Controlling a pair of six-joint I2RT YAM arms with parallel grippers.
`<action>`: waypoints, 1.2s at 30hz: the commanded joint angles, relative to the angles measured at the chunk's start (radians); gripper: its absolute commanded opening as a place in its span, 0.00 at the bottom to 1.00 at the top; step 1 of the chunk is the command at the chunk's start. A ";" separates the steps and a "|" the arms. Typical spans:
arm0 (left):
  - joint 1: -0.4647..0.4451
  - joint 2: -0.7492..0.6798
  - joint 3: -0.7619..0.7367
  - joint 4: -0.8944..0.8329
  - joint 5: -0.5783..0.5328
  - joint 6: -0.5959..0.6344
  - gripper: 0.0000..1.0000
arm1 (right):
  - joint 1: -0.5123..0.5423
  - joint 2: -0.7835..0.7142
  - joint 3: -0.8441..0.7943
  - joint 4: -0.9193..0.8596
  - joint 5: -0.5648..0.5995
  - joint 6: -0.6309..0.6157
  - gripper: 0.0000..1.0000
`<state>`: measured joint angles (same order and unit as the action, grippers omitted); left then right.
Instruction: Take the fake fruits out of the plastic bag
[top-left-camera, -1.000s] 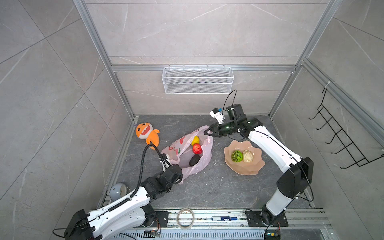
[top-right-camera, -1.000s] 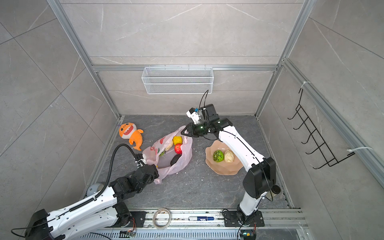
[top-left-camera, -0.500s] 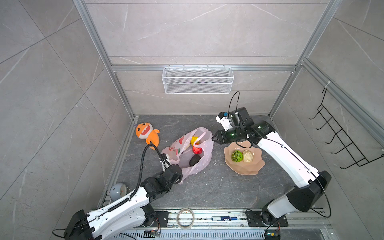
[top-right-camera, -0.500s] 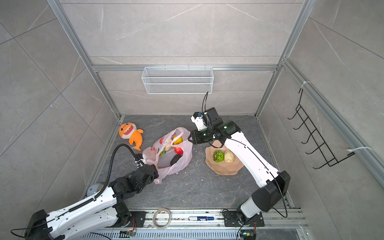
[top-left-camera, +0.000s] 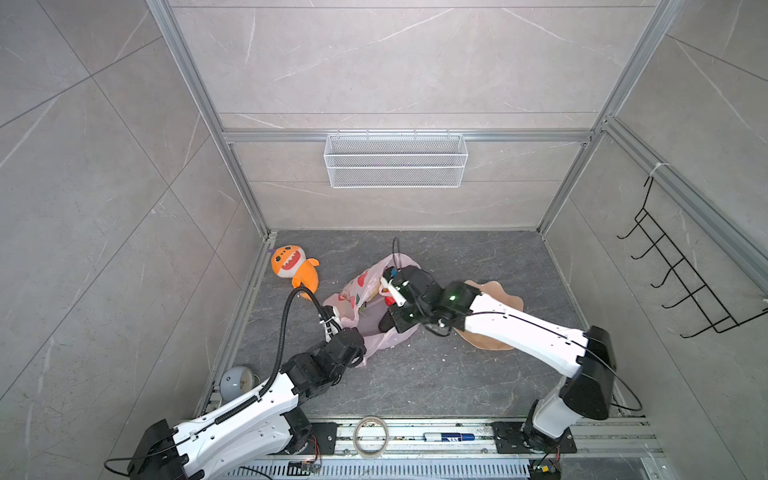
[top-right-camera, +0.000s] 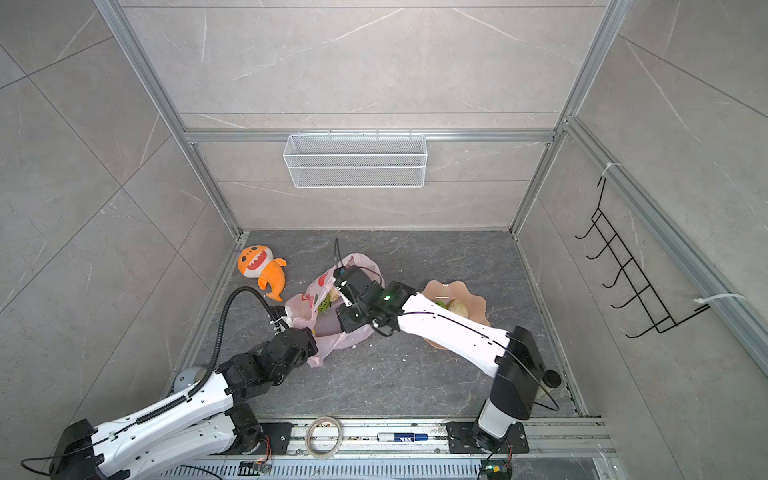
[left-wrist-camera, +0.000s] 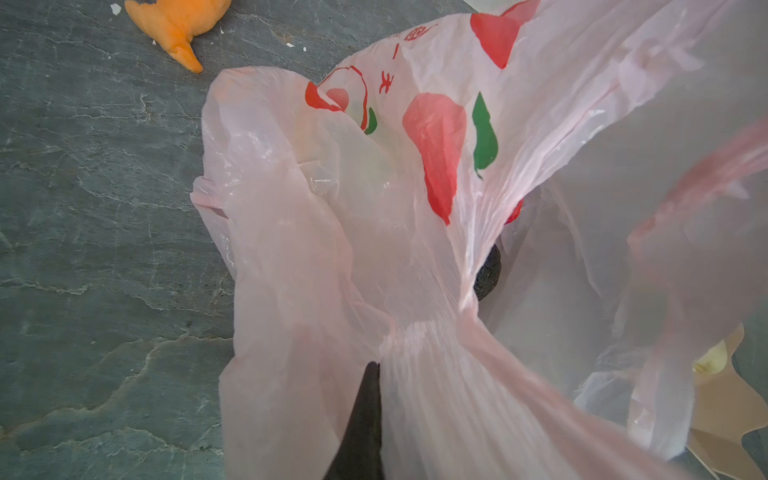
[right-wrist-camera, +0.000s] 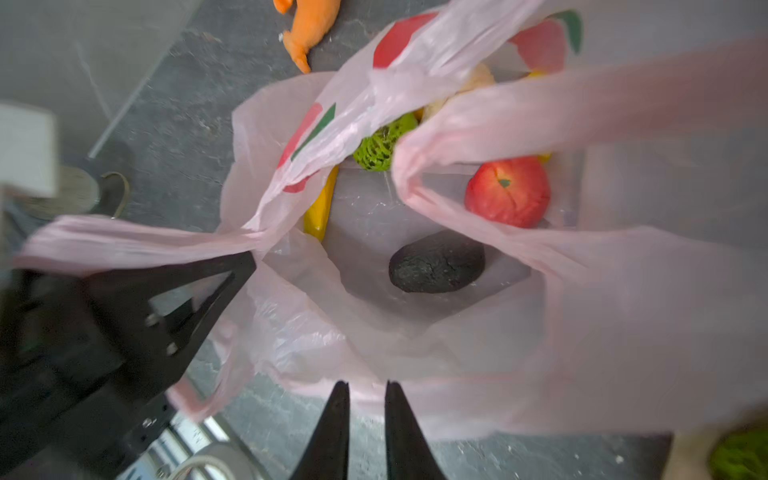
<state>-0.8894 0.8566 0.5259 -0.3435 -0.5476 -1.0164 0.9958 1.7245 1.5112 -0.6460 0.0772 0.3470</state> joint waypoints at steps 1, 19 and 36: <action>0.003 -0.006 0.026 0.016 -0.009 0.016 0.00 | 0.016 0.072 -0.002 0.154 0.131 0.045 0.19; 0.003 -0.041 -0.036 -0.011 -0.002 -0.016 0.00 | -0.101 0.253 0.039 0.165 0.302 0.112 0.26; 0.003 0.046 -0.044 0.063 0.045 0.007 0.00 | -0.119 0.295 0.076 0.134 0.300 0.116 0.64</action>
<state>-0.8894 0.9112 0.4786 -0.3096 -0.5095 -1.0210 0.8818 2.0003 1.5524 -0.4973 0.3805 0.4538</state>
